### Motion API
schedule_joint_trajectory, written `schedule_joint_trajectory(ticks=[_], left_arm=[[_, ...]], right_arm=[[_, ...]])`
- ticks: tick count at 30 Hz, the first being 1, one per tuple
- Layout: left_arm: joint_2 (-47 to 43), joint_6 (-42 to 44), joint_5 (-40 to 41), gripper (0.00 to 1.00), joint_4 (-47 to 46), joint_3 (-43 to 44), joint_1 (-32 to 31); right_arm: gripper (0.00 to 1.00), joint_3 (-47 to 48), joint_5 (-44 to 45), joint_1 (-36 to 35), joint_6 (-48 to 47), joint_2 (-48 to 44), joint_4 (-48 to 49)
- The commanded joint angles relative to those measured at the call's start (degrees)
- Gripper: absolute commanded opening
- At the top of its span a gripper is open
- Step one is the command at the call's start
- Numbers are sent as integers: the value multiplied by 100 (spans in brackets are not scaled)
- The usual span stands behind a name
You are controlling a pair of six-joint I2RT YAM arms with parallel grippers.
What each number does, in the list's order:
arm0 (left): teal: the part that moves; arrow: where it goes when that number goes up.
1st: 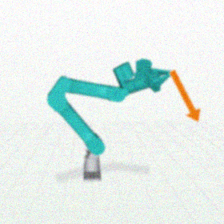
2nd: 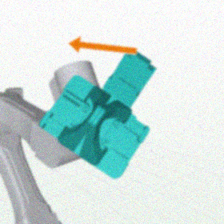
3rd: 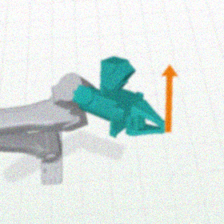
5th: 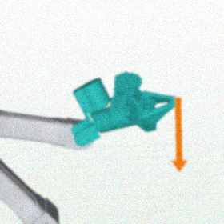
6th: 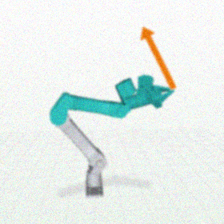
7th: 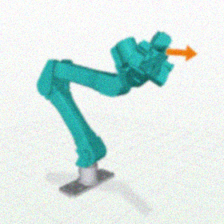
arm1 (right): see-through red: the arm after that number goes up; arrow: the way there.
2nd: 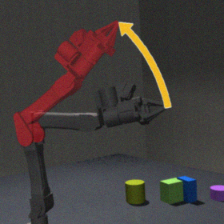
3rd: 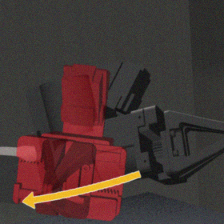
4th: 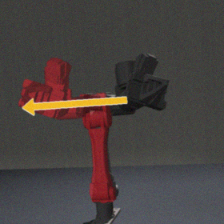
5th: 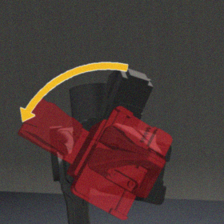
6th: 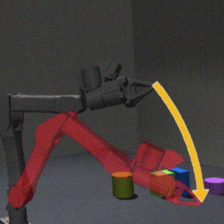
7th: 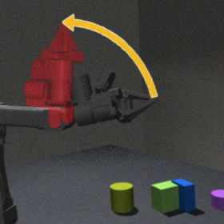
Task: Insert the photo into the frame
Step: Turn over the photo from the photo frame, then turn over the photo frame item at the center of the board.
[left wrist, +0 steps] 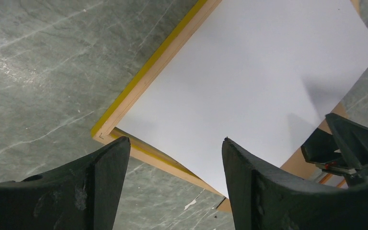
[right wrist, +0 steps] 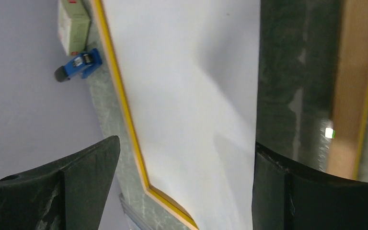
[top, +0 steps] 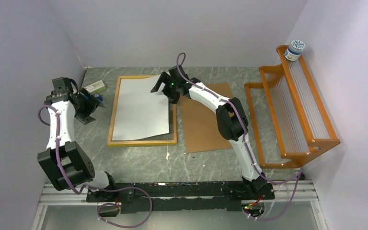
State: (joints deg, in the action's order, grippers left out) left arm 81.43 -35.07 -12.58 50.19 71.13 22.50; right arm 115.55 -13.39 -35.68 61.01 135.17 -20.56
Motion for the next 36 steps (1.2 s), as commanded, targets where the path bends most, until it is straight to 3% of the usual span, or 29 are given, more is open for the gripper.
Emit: schedule_joint_trajectory(ticks=[1,7,10,13,19,23,29,36], left_arm=[[-326,155,80,75,251,339,26],[-464,206,-189,76,298,432,27],[-485,229,-488,76,326,450,18],[-536,265,-935,77,226,420,14],[-624,294,-1961,79,-298,318,-397],[-681,109,-1705,94,-631,313,-1561],[-202,-390,-1124,94,-1320,335,-3559],[1371,-531,-648,91,-1446,1039,-5184]], right_arm=[[99,-100,551,-1,-318,-655,-721],[99,-726,1288,139,-814,-1541,-885],[98,-1432,1847,209,-1149,-2263,-447],[97,-2089,2302,276,-1641,-3065,-57],[96,-2873,2715,685,-2536,-4073,-322],[97,-3618,2614,1265,-2853,-4691,-576],[99,-5028,1986,2158,-2885,-5496,-465],[99,-5640,2591,2339,-2932,-5477,-822]])
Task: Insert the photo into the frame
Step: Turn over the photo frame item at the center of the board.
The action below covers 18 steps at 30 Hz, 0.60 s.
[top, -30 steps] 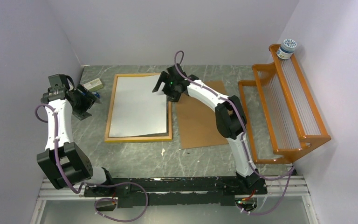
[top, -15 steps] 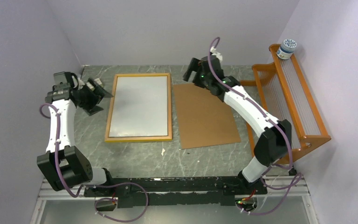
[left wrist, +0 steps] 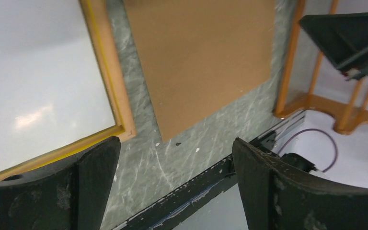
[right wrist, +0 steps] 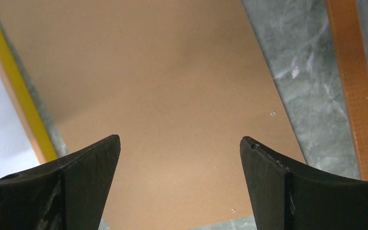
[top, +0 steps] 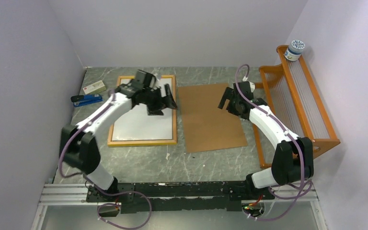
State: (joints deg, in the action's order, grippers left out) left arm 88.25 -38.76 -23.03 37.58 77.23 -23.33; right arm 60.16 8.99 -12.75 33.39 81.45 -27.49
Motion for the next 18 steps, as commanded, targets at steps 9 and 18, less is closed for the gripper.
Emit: schedule_joint_trajectory(ticks=[9,18], left_arm=[[2203,-518,1248,89,-176,1051,-1384],[2811,-758,962,93,-879,922,-1541]], right_arm=[[99,-260,506,447,-486,732,-348],[99,-364,954,528,-589,1005,-325]])
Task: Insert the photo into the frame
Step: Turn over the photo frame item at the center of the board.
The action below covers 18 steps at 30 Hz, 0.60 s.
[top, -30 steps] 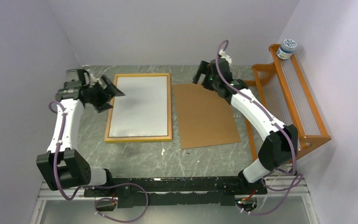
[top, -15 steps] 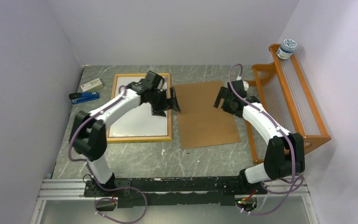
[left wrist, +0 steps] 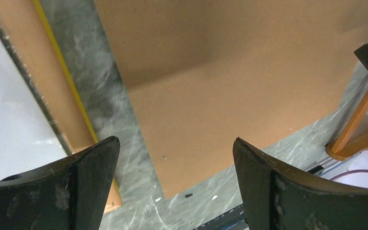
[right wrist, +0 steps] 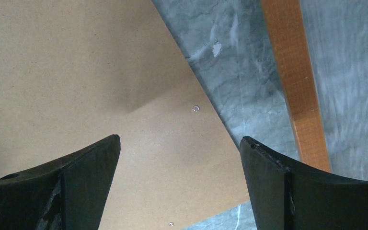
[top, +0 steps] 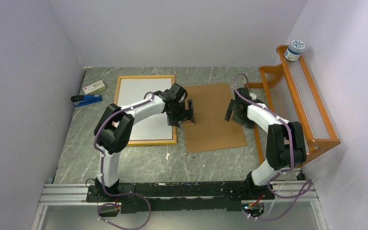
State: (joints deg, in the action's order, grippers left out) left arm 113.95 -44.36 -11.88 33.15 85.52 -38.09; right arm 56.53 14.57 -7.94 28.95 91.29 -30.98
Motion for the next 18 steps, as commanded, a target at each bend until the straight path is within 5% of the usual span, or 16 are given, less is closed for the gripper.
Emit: schedule_joint_trajectory(ticks=[1,18], left_arm=[[313,-235,-182,93,-421,123,-65],[888,-690,612,94,654,562,-146]], right_arm=[[99,-8,430,53,-177,44,42],[99,-435,-1427,560,-464,559,823]])
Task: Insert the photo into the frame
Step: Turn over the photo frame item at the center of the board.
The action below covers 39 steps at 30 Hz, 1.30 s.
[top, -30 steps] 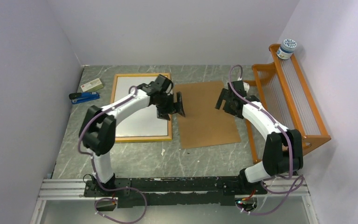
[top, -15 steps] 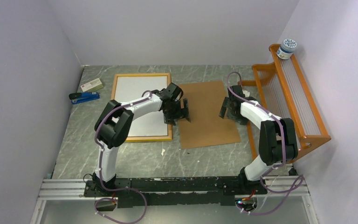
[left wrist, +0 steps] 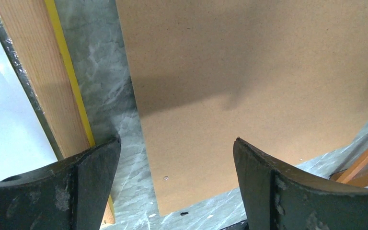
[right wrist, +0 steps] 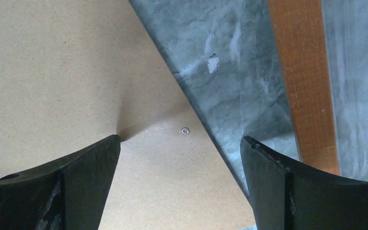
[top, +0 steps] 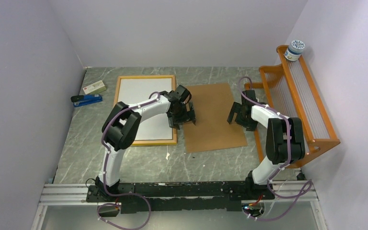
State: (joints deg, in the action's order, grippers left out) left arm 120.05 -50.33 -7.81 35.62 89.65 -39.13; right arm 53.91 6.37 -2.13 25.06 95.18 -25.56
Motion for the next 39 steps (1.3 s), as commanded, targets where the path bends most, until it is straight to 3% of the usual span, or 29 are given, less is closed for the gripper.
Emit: schedule_joint_trajectory(ticks=[1,6,10,14,25,30,39], left_arm=[[329,-82,133,94,391,168,-42],[797,30,-350,92,579,559,-42],[797,23,-1168,88,-176,395,-42],[895,327,-1692,76,-485,726,-41],[242,1093,-1969,69,-477,1122,-42],[-27,1117,-2215,68,-574,1042,-42],[-464,955,-1966,67,-468,858,-24]], right_arm=[[99,-190,-610,-11,-65,183,293],[99,-308,-877,15,16,121,288],[99,-421,-1094,35,101,61,272],[98,-547,-1275,42,184,-17,217],[97,-1117,-2195,37,476,-603,303],[97,-1239,-2382,37,533,-883,225],[96,-1397,-2893,29,654,-1168,256]])
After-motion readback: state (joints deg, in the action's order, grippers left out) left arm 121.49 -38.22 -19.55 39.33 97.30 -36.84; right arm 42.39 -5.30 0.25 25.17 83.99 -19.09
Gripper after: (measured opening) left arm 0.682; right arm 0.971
